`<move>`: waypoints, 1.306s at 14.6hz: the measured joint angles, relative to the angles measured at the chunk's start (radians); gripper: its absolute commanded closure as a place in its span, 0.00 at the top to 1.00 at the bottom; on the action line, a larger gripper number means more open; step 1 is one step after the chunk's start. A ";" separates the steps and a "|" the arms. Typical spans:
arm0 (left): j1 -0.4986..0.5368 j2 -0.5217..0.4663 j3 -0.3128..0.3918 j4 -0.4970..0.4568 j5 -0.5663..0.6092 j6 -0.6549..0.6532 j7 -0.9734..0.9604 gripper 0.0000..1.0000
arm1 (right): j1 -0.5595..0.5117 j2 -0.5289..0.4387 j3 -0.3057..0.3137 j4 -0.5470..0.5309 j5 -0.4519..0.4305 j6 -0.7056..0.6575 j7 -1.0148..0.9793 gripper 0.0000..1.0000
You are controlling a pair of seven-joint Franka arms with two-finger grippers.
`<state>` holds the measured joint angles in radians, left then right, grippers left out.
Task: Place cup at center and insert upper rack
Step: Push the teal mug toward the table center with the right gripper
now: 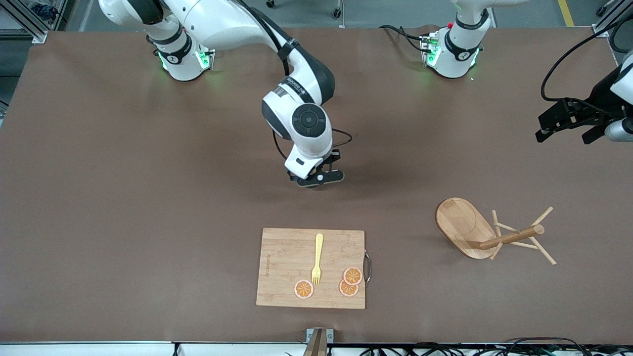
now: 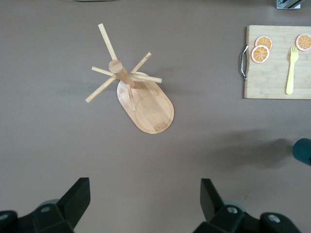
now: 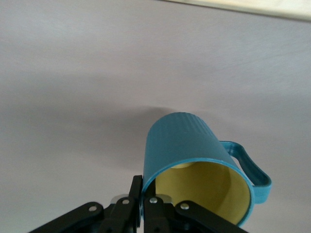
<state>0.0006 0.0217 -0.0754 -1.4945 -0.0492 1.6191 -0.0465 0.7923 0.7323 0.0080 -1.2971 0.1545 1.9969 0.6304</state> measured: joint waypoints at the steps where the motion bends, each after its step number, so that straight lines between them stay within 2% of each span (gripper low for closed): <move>1: 0.000 0.000 0.000 0.000 0.000 0.000 0.000 1.00 | 0.014 0.011 0.001 0.008 0.010 0.010 0.034 0.00; 6: 0.000 0.000 0.000 0.000 0.000 0.000 0.000 1.00 | 0.072 0.057 0.002 0.045 0.073 0.039 0.233 0.01; 10: 0.000 0.000 0.000 0.000 0.000 0.000 0.000 1.00 | 0.108 0.090 0.002 0.048 0.081 0.099 0.308 0.03; 11: 0.000 0.000 0.000 0.000 0.000 0.000 0.000 1.00 | 0.116 0.103 0.002 0.048 0.081 0.114 0.317 0.12; 12: 0.000 0.000 0.000 0.000 0.000 0.000 0.000 1.00 | 0.121 0.113 0.002 0.050 0.082 0.125 0.325 0.49; 13: 0.000 0.000 0.000 0.000 0.000 0.000 0.000 1.00 | 0.123 0.116 -0.001 0.057 0.081 0.124 0.338 0.99; 16: 0.000 0.000 0.000 0.000 0.000 0.000 0.000 1.00 | 0.117 0.114 -0.014 0.110 0.081 0.056 0.360 1.00; 19: 0.000 0.000 0.000 0.000 0.000 0.000 0.000 1.00 | 0.094 0.084 -0.025 0.240 0.081 -0.111 0.374 1.00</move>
<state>0.0005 0.0218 -0.0754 -1.4946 -0.0492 1.6190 -0.0465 0.8864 0.8164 -0.0167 -1.0574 0.2359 1.8863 1.0047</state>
